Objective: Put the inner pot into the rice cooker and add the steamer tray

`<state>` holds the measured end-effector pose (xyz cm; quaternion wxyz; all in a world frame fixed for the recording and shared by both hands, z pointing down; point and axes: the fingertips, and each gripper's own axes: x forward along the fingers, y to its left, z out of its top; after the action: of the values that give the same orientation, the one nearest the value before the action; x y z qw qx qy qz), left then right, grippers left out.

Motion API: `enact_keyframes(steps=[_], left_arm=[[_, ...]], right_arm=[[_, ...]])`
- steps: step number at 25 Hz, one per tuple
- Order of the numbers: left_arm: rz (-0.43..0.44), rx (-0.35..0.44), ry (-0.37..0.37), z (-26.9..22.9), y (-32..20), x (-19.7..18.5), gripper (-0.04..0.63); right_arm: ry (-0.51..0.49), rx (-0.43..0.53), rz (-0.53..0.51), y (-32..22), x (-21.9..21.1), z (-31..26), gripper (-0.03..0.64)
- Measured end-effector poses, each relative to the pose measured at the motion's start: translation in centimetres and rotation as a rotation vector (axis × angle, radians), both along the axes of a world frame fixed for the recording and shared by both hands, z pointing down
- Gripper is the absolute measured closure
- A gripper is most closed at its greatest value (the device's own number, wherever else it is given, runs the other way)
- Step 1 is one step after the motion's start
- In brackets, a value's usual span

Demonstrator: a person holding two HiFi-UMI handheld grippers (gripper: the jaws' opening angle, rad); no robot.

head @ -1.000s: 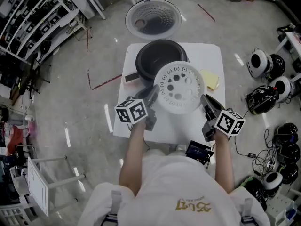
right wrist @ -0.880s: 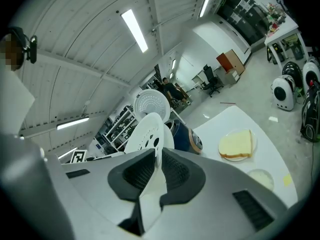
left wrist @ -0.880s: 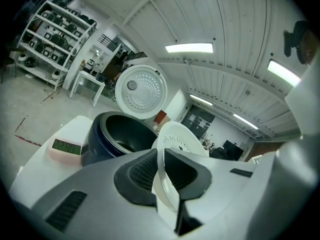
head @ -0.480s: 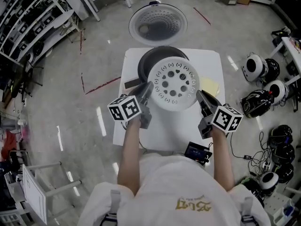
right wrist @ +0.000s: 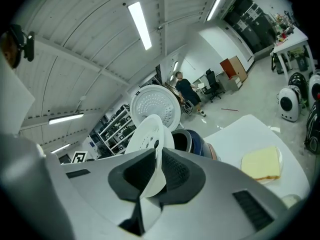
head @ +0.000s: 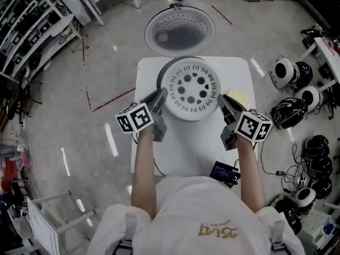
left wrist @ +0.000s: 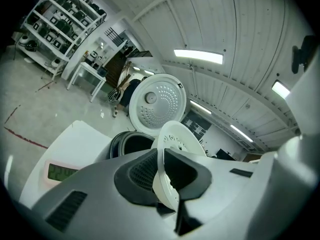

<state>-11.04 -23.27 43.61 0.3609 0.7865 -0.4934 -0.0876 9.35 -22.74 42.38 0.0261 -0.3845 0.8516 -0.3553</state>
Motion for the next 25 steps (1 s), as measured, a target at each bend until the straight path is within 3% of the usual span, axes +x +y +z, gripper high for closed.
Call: enact_keyframes(steps=[8,15,25], left_arm=[[0.029,0.003,0.041,0.6,-2.3,-1.0,0.531],[0.046,0.006,0.072,1.4,-4.0,-1.1,0.537],[0.021,0.035,-0.021,2.4,-5.3,-1.1,0.544]], right_arm=[[-0.027,-0.014,0.046,-2.3,-1.0,0.1,0.569],[0.013,-0.016,0.081,-4.5,-1.0,0.4,0.583],[0.082,-0.05,0.1,-6.1,-1.2,2.8,0.578]])
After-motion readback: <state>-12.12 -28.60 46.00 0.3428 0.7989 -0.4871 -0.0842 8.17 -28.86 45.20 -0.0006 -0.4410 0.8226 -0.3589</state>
